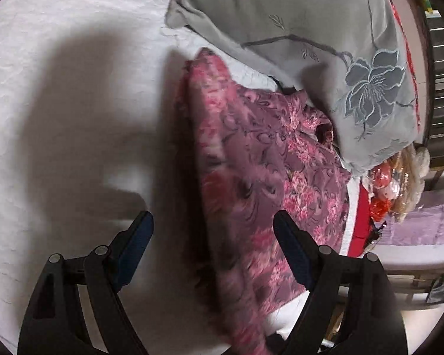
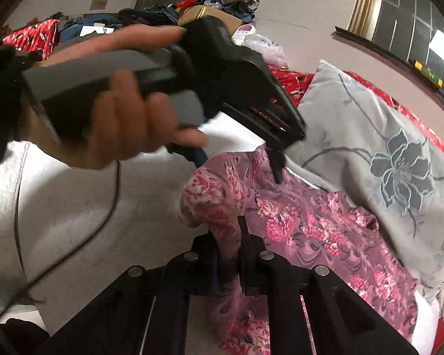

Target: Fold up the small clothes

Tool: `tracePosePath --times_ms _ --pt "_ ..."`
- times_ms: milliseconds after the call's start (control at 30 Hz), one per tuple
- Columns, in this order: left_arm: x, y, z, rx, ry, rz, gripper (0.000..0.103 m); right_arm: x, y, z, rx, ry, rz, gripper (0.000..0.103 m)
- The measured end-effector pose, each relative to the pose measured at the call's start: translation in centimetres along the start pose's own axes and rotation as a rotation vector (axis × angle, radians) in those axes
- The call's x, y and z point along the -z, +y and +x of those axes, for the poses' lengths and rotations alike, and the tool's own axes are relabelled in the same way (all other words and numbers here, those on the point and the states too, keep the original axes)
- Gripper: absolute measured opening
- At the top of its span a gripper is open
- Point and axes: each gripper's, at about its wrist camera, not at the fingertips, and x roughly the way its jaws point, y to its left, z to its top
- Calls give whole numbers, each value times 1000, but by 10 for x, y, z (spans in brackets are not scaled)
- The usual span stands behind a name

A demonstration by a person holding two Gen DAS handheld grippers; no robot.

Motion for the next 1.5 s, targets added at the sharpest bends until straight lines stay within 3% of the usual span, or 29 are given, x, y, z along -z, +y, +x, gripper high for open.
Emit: tracePosePath --times_ms 33,67,100,133,367,567,867,1133,1233,1300,1433,1500 --pt "1 -6 0 -3 -8 10 64 0 0 0 -7 -1 14 10" --pt "2 -13 1 -3 -9 25 29 0 -2 -1 -13 -4 31 10" --pt "2 -21 1 -27 -11 43 15 1 -5 -2 -22 -9 54 10" --pt "2 -28 -1 -57 -21 61 8 1 -8 -3 -30 -12 78 10" --pt "12 -85 -23 -86 -109 150 8 14 -55 -36 -96 -54 322 10" --pt "23 -143 -14 -110 -130 222 8 39 -105 -64 -134 -85 539 10" --pt "42 -233 24 -165 -119 333 8 104 -169 -102 -152 -139 852 9" --pt "63 -311 94 -172 -43 422 8 169 -219 -135 -148 -182 1081 9" --pt "71 -328 122 -192 -1 451 9 196 -230 -144 -136 -178 1161 9" --pt "75 -332 136 -179 26 451 16 213 -236 -143 -132 -159 1211 9" --pt "75 -320 135 -54 28 352 22 250 -243 -128 -134 -80 1314 9" --pt "68 -310 122 -41 11 330 22 263 -246 -116 -154 -10 1343 14"
